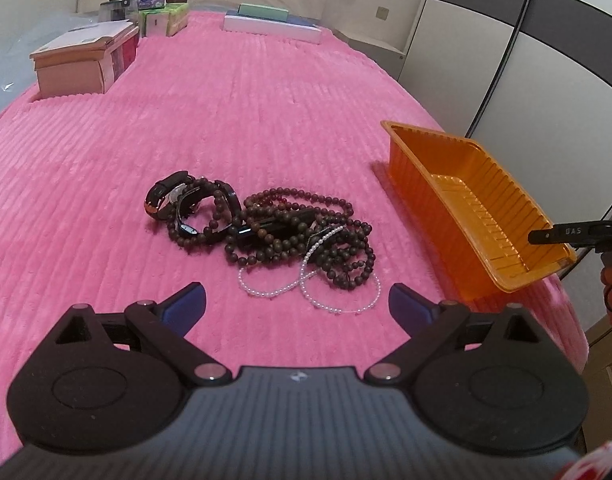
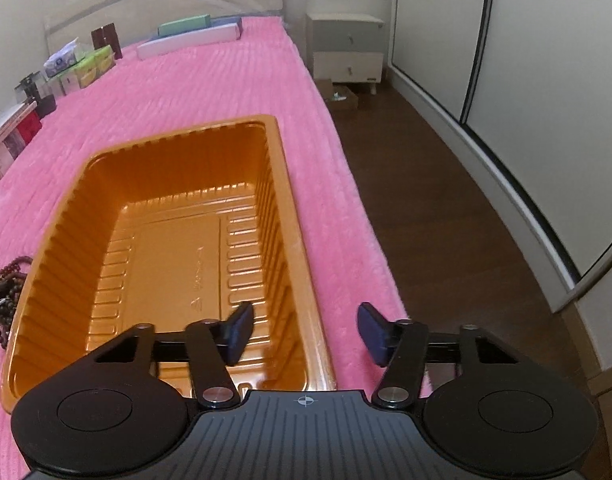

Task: Organize jewelry
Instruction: 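Move the right tool to the orange tray and grip its rim, then close the left tool on a dark brown bead bracelet in the pile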

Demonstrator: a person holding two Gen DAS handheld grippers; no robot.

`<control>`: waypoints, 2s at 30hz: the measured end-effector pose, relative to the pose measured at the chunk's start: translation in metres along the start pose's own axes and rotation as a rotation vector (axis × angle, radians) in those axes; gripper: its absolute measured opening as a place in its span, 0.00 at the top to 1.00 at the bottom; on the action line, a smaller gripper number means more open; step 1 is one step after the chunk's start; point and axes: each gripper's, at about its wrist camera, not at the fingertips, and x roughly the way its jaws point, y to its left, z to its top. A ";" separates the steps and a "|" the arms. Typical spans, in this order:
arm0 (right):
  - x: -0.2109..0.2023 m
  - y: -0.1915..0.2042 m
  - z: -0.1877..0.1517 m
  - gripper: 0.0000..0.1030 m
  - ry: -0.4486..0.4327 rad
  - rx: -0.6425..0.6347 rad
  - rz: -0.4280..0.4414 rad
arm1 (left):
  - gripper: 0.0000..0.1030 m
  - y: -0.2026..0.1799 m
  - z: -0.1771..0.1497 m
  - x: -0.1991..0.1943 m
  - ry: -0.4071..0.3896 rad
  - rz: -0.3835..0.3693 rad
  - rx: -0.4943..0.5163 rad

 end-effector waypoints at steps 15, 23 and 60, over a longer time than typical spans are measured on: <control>0.013 -0.010 -0.009 0.82 0.040 0.052 0.088 | 0.06 -0.003 -0.005 0.007 0.001 -0.063 -0.023; -0.005 -0.010 -0.009 0.90 0.006 0.061 0.098 | 0.07 -0.007 -0.006 0.012 -0.004 -0.086 -0.006; -0.058 0.058 -0.004 0.96 -0.085 -0.219 -0.063 | 0.85 0.046 0.042 0.078 -0.022 0.131 0.325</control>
